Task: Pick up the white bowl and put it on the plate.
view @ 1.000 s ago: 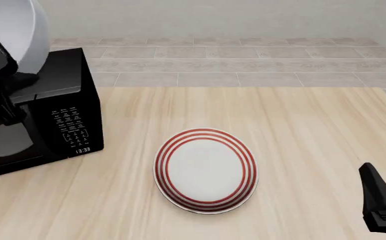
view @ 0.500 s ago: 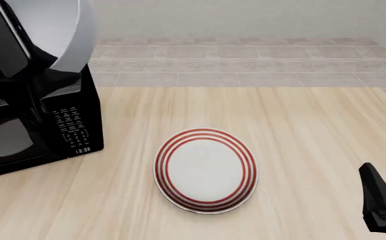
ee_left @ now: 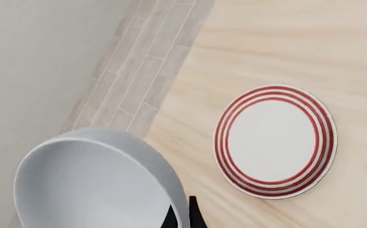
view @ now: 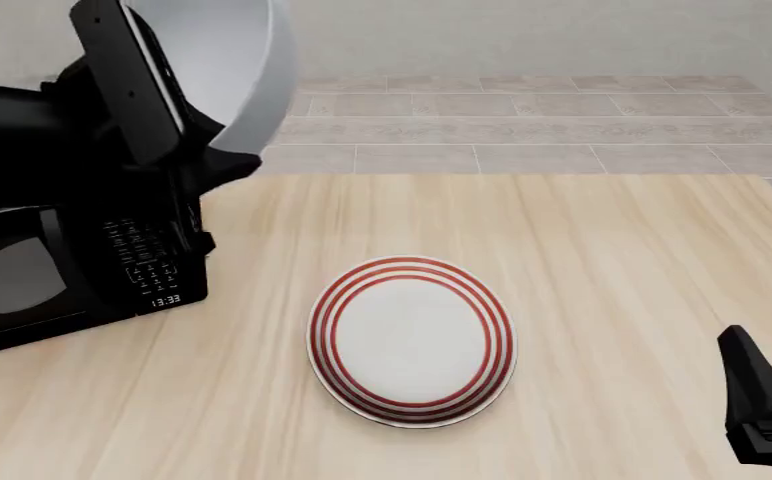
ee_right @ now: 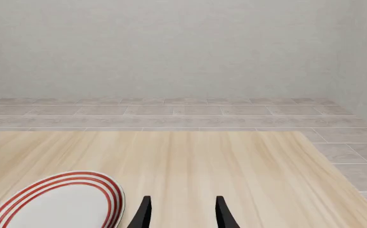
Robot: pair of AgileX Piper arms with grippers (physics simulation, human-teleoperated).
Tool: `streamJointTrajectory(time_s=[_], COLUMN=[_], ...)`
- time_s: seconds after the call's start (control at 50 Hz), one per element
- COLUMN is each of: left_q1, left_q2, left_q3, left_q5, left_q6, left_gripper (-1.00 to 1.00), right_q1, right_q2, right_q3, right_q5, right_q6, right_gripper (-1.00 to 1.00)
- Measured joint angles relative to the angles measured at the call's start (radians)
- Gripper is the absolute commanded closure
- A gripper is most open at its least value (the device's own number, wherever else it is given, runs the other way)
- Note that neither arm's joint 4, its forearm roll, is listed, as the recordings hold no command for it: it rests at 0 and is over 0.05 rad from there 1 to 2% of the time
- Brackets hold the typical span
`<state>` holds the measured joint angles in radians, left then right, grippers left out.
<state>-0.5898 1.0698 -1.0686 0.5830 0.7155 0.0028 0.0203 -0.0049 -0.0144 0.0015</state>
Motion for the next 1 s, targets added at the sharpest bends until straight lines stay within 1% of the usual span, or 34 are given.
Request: streamJointTrajectory(time_s=[0.18, 0.56, 0.68, 0.82, 1.0], left_q1=[-0.060, -0.156, -0.179, -0.207, -0.221], left_q2=[0.033, 0.075, 0.081, 0.088, 0.100], left_q3=[0.009, 0.065, 0.085, 0.101, 0.131], left_q5=[-0.043, -0.133, -0.153, -0.166, -0.196], left_q6=[-0.020, -0.044, -0.051, -0.075, -0.088], left_gripper=[1.00, 1.00, 1.00, 1.00, 1.00], right_q1=[0.000, 0.000, 0.000, 0.000, 0.000], right_q2=[0.000, 0.000, 0.000, 0.000, 0.000], right_q3=[0.000, 0.000, 0.000, 0.000, 0.000], right_q5=[0.000, 0.000, 0.000, 0.000, 0.000], right_q6=[0.000, 0.000, 0.000, 0.000, 0.000], right_gripper=[-1.00, -1.00, -1.00, -1.00, -1.00])
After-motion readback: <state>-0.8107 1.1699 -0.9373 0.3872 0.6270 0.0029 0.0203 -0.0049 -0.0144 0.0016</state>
